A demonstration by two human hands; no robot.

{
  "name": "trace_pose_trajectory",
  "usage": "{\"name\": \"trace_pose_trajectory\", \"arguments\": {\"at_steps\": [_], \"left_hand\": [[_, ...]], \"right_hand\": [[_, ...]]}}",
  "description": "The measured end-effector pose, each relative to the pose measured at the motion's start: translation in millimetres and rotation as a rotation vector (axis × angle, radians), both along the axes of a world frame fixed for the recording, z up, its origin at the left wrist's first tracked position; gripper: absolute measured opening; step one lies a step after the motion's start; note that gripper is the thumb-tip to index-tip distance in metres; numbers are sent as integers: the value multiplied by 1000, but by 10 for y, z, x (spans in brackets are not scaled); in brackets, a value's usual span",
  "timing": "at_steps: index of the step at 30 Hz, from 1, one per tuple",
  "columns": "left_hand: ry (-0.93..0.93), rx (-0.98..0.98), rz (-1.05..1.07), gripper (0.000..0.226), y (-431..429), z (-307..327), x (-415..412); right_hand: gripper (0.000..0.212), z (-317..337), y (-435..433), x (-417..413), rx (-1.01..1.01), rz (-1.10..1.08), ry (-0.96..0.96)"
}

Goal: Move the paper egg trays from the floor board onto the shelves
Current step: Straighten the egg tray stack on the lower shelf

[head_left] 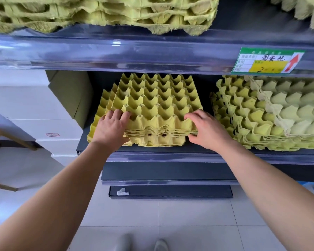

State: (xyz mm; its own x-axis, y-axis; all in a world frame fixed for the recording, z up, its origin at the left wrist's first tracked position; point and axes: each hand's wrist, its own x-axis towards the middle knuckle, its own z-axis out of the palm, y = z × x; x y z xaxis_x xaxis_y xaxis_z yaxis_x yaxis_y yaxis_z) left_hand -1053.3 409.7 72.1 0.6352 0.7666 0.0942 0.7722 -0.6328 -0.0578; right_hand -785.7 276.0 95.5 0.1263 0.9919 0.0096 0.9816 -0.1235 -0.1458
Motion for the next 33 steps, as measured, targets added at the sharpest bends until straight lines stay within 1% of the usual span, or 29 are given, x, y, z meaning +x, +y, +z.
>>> {"name": "trace_pose_trajectory", "arguments": {"at_steps": [4,9,12,15,19,21,24,27,31,33], "left_hand": [[-85,-7,-52,72,15,20,-37],[-194,86,-71,68,41,131,-159],[-226,129,-46,67,46,78,-298],[-214,101,-10,68,91,-4,-375],[-116,-17,24,70,130,-151,-377],[-100,-63,34,70,133,-263,-383],[-103,-73,42,75,163,-345,-381],[-116,3,24,82,168,-400,-379],[-259,-1,92,100,75,-509,-413],[-328,-56,139,98,25,-512,-414]], "right_hand": [[56,2,-21,-5,28,1,-14],[53,27,-39,-104,170,19,-44],[53,-6,22,-228,211,41,-76],[54,-78,120,-319,185,46,-97],[55,-235,182,-361,61,44,-105],[53,-331,183,-386,30,48,-110],[53,-408,197,-402,31,23,-85],[57,-422,186,-401,70,-23,-53],[74,-506,117,-456,129,-122,-19],[76,-548,102,-500,168,-182,-36]]}}
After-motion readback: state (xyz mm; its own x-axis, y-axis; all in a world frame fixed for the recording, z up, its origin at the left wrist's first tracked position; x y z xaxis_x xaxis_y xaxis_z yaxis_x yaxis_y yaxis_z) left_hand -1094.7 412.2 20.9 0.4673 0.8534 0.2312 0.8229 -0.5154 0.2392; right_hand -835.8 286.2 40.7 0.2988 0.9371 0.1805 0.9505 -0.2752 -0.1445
